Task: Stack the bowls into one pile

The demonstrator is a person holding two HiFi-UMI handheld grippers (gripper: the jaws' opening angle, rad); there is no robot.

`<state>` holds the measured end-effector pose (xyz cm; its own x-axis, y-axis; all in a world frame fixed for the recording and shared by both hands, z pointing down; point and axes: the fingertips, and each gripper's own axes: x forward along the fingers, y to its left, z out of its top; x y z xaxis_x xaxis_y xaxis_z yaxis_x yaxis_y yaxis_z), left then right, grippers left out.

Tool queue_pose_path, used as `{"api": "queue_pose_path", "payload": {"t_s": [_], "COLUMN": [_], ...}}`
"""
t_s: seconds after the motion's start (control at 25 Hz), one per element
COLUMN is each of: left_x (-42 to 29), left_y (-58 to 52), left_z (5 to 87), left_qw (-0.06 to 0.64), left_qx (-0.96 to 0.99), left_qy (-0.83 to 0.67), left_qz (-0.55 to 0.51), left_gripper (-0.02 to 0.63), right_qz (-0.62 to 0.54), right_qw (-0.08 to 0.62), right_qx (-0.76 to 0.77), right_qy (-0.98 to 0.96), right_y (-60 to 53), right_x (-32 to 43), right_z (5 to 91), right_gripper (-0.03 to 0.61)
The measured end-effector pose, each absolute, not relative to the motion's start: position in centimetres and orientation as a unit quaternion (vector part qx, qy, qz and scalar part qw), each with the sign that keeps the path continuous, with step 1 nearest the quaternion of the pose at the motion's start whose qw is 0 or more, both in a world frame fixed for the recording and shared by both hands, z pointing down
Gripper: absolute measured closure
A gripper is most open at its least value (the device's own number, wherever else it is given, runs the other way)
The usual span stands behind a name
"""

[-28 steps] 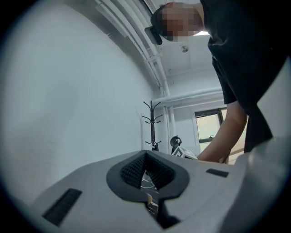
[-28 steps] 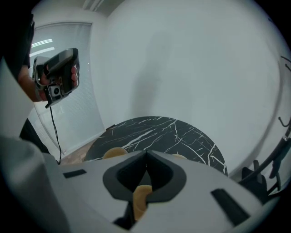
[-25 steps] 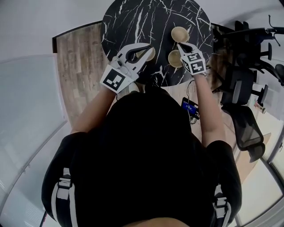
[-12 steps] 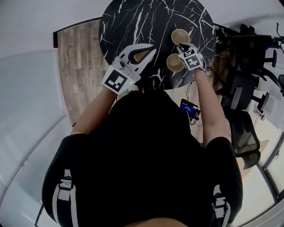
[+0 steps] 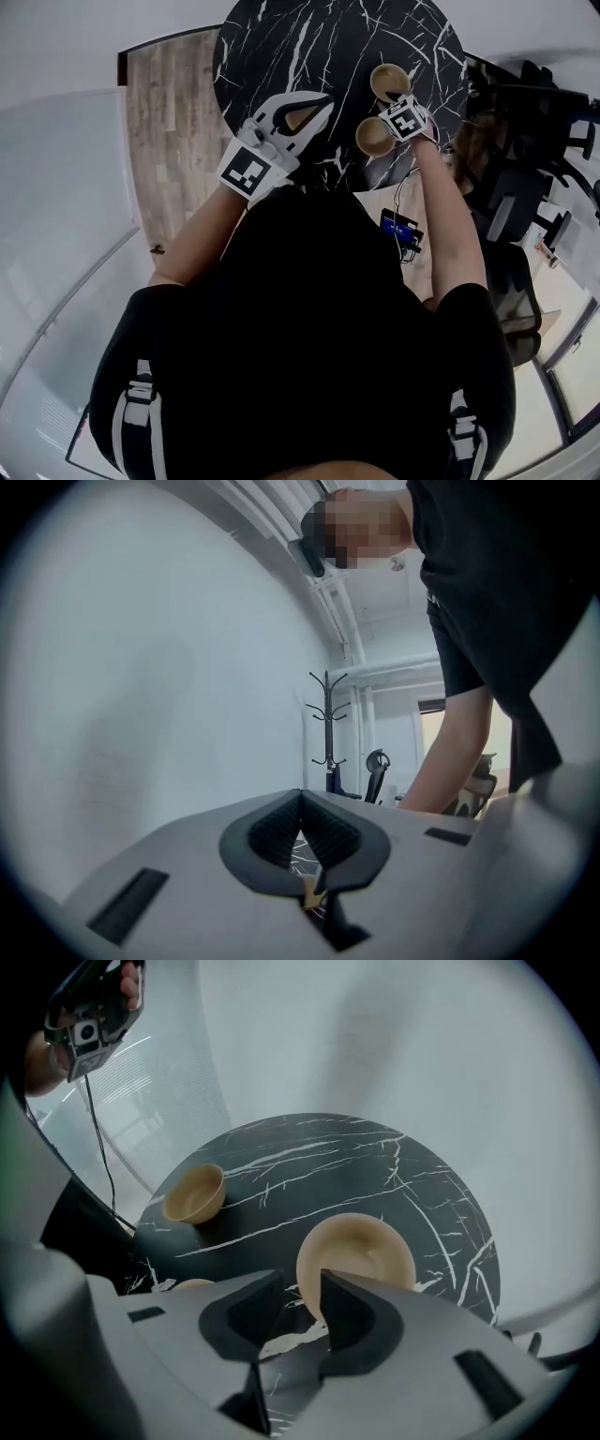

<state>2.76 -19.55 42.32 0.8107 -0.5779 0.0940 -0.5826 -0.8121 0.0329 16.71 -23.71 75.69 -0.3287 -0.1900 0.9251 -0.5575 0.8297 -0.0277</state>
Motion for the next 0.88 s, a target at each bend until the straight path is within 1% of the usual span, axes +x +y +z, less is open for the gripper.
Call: {"api": "queue_pose_path", "payload": {"t_s": [0.12,0.36,0.48,0.56,0.88], "left_x": [2.5,1.5,1.0,0.6,-0.5], "left_y": [-19.7,-19.7,-19.4,-19.2,-18.4], "left_z": [42.6,43.1,43.3,43.2,43.0], "left_qw": [0.033,0.041,0.041,0.043,0.044], "left_qx": [0.948,0.941,0.939,0.936,0.933], "left_qy": [-0.313,-0.331,-0.339,-0.345,-0.353], "left_qz": [0.042,0.051,0.053,0.053,0.050], "left_gripper": [0.609,0.609,0.609,0.609,0.609], "right_qz": [0.177,0.176,0.165,0.148,0.124], "right_qw": [0.546,0.571,0.579,0.583,0.591], "right_qx": [0.217,0.202,0.204,0.209,0.220], "right_qy": [-0.789,-0.776,-0.772,-0.771,-0.766], "right_y": [-23.6,-24.0,-24.2,-24.6,-25.1], "right_x": [16.4,16.3,16.4,16.4,16.3], "right_z": [76.3,78.4,78.8,78.6,77.6], "right_gripper": [0.459,0.462,0.492,0.544,0.561]}}
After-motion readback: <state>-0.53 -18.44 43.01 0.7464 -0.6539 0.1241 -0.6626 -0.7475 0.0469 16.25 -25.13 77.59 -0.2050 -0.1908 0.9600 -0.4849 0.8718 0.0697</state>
